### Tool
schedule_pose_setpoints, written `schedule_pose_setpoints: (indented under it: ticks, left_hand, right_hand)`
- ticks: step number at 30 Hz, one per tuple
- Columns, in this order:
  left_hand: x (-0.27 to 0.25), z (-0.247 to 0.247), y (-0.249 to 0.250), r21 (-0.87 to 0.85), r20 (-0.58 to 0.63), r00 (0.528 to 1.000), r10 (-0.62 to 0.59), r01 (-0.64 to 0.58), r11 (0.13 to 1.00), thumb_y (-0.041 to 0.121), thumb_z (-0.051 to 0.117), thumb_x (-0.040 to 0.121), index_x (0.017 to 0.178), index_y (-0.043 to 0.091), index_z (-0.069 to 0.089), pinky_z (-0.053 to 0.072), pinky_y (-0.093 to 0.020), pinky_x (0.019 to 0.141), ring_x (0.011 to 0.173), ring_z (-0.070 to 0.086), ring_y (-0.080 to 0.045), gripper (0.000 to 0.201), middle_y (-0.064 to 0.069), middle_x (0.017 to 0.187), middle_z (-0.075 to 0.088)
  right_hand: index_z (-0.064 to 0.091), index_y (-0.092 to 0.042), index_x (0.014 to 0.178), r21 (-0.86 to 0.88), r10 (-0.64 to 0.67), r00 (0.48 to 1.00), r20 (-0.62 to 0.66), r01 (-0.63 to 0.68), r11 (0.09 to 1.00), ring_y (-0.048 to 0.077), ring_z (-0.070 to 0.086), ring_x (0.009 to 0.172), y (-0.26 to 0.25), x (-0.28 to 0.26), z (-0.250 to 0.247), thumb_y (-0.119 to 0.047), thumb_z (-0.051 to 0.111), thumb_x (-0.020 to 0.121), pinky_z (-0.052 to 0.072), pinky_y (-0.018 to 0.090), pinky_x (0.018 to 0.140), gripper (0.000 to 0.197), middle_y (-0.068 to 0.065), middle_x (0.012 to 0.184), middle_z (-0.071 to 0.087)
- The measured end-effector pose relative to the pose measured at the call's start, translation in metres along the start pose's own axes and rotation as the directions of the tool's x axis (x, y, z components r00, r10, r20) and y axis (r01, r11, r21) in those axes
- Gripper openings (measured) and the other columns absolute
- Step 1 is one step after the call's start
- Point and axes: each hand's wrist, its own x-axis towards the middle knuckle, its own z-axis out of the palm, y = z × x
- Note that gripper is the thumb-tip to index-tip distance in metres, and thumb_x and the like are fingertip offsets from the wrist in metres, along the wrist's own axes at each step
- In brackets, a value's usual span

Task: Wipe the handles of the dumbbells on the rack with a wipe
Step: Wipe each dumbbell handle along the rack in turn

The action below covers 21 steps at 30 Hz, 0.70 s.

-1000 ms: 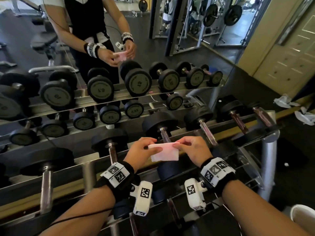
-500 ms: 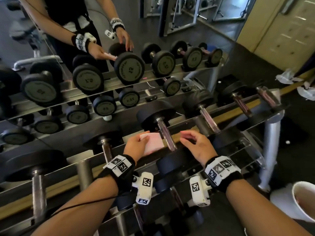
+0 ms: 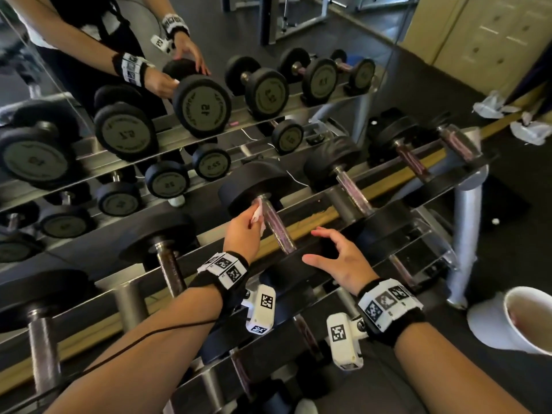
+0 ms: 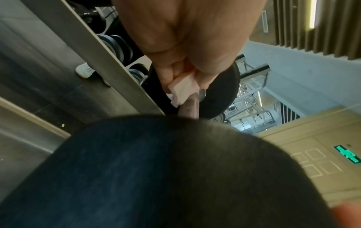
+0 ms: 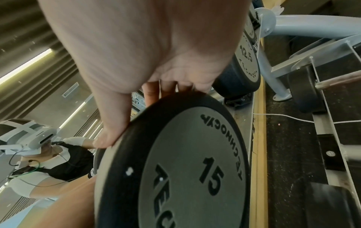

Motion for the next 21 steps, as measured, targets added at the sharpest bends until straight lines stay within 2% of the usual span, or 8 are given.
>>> schedule_pose_setpoints:
  ticks: [3,5,7,11,14,16,18,21]
  left_hand:
    - [0.003,0.009,-0.006,0.045,0.066,0.998,-0.013,0.01,0.999,0.025,0.047,0.102,0.136,0.037,0.056,0.048,-0.029,0.092,0.102,0.063,-0.015,0.037,0.003,0.111,0.068]
    - [0.004,0.012,-0.009,0.109,0.112,0.993,-0.028,0.016,0.994,0.024,0.046,0.103,0.135,0.035,0.059,0.046,-0.035,0.104,0.111,0.062,-0.022,0.036,-0.006,0.118,0.067]
    - [0.002,0.012,-0.012,0.119,0.159,0.987,-0.028,0.009,0.993,0.023,0.045,0.103,0.133,0.032,0.061,0.044,-0.04,0.107,0.112,0.062,-0.024,0.035,-0.009,0.119,0.066]
    - [-0.006,0.003,-0.012,0.162,0.286,0.958,-0.019,-0.029,0.986,0.028,0.05,0.102,0.128,0.036,0.063,0.045,-0.036,0.105,0.11,0.062,-0.02,0.031,-0.002,0.119,0.066]
    - [-0.013,-0.009,-0.005,0.107,0.388,0.921,0.008,-0.054,0.993,0.029,0.053,0.101,0.112,0.026,0.073,0.049,-0.031,0.095,0.101,0.067,-0.018,0.023,-0.002,0.099,0.072]
    - [-0.014,-0.018,-0.002,0.017,0.327,0.945,0.027,-0.034,0.999,0.021,0.055,0.1,0.114,0.021,0.073,0.048,-0.03,0.096,0.105,0.066,-0.018,0.023,-0.005,0.105,0.073]
    - [-0.01,-0.023,0.002,0.007,0.166,0.986,0.027,-0.029,1.0,0.015,0.053,0.1,0.125,0.017,0.068,0.045,-0.025,0.096,0.11,0.064,-0.024,0.029,-0.01,0.115,0.071]
    - [-0.004,-0.016,0.004,0.0,0.095,0.995,-0.004,0.004,1.0,0.024,0.051,0.101,0.127,0.021,0.066,0.039,-0.009,0.083,0.103,0.064,-0.017,0.03,-0.004,0.107,0.071]
  right_hand:
    - [0.056,-0.033,0.128,0.044,0.009,1.0,0.007,-0.009,0.999,0.013,0.046,0.132,0.003,-0.002,0.001,-0.043,0.083,0.07,0.041,0.044,0.111,0.065,-0.014,0.143,0.047]
    - [0.056,-0.037,0.127,0.055,0.011,1.0,0.013,-0.012,0.998,0.012,0.047,0.131,0.004,-0.002,0.001,-0.048,0.082,0.068,0.042,0.044,0.11,0.065,-0.016,0.143,0.046]
    - [0.056,-0.039,0.125,0.058,0.009,1.0,0.012,-0.01,0.998,0.012,0.048,0.13,0.005,-0.002,0.0,-0.052,0.082,0.066,0.043,0.044,0.11,0.065,-0.017,0.143,0.046]
    - [0.056,-0.043,0.124,0.026,-0.001,1.0,0.016,0.0,1.0,0.011,0.047,0.131,0.004,-0.002,0.0,-0.061,0.078,0.061,0.042,0.041,0.11,0.069,-0.021,0.144,0.044]
    - [0.056,-0.044,0.123,0.048,0.0,1.0,0.026,-0.002,0.999,0.011,0.047,0.13,0.004,-0.002,0.0,-0.062,0.077,0.06,0.044,0.044,0.109,0.069,-0.022,0.145,0.043]
    - [0.056,-0.045,0.123,0.047,-0.001,0.999,0.033,-0.001,0.999,0.01,0.047,0.13,0.004,-0.002,0.001,-0.063,0.077,0.06,0.043,0.044,0.109,0.069,-0.023,0.146,0.042]
    - [0.056,-0.045,0.122,0.038,-0.011,0.999,0.031,0.01,0.999,0.007,0.045,0.131,0.004,-0.002,0.0,-0.064,0.077,0.06,0.041,0.042,0.111,0.068,-0.025,0.145,0.042]
    - [0.056,-0.045,0.123,0.044,-0.01,0.999,0.04,0.008,0.999,0.008,0.044,0.132,0.005,-0.002,0.0,-0.063,0.077,0.062,0.04,0.043,0.112,0.067,-0.024,0.146,0.042]
